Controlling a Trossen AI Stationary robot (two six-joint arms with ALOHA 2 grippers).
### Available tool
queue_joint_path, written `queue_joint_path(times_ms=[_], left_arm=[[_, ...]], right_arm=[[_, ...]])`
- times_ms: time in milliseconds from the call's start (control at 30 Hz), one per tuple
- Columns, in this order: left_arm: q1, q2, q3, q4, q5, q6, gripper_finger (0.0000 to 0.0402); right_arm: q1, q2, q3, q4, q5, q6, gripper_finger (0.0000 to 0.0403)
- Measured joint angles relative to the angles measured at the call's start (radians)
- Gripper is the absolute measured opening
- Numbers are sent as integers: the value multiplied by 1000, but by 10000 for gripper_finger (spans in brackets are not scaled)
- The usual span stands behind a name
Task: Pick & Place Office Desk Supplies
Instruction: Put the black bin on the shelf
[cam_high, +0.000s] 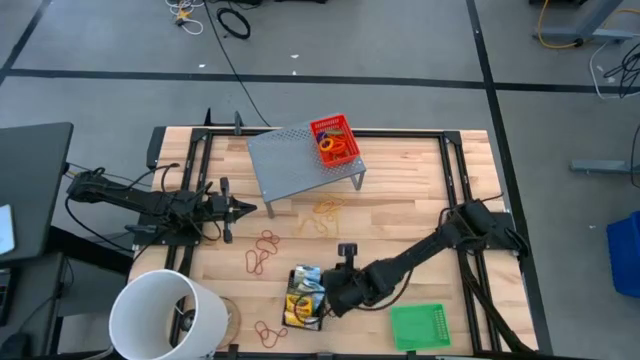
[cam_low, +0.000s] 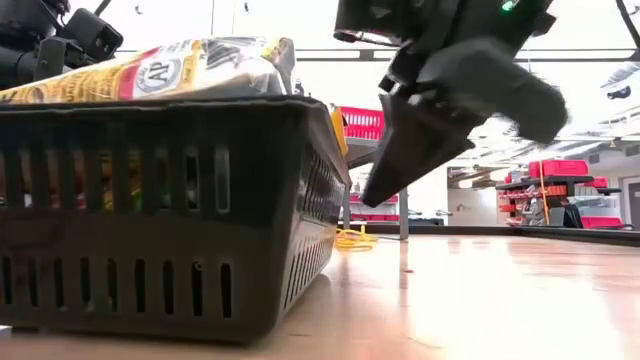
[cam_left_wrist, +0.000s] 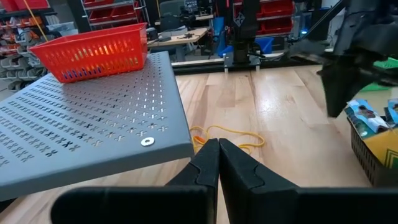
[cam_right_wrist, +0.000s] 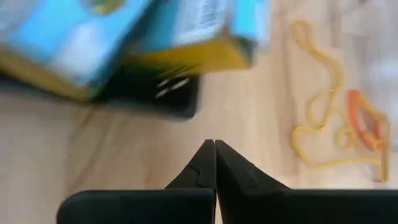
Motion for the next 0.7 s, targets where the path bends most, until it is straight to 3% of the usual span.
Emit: queue_joint_path(times_ms=[233,433,567,700], left_arm=[[0,0,0,-5,0,-15,14],[0,1,0,-6,-8,-14,14],[0,1,0,-6,-11,-13,14],[0,1,0,-6,-12,-11,14]], right_arm=[[80,-50,121,-1,-119,-118,0],[120,-22,210,221,-389,-149,0],[122,28,207,316,-430,-147,16],[97,72,207,341,-452,-106,60]])
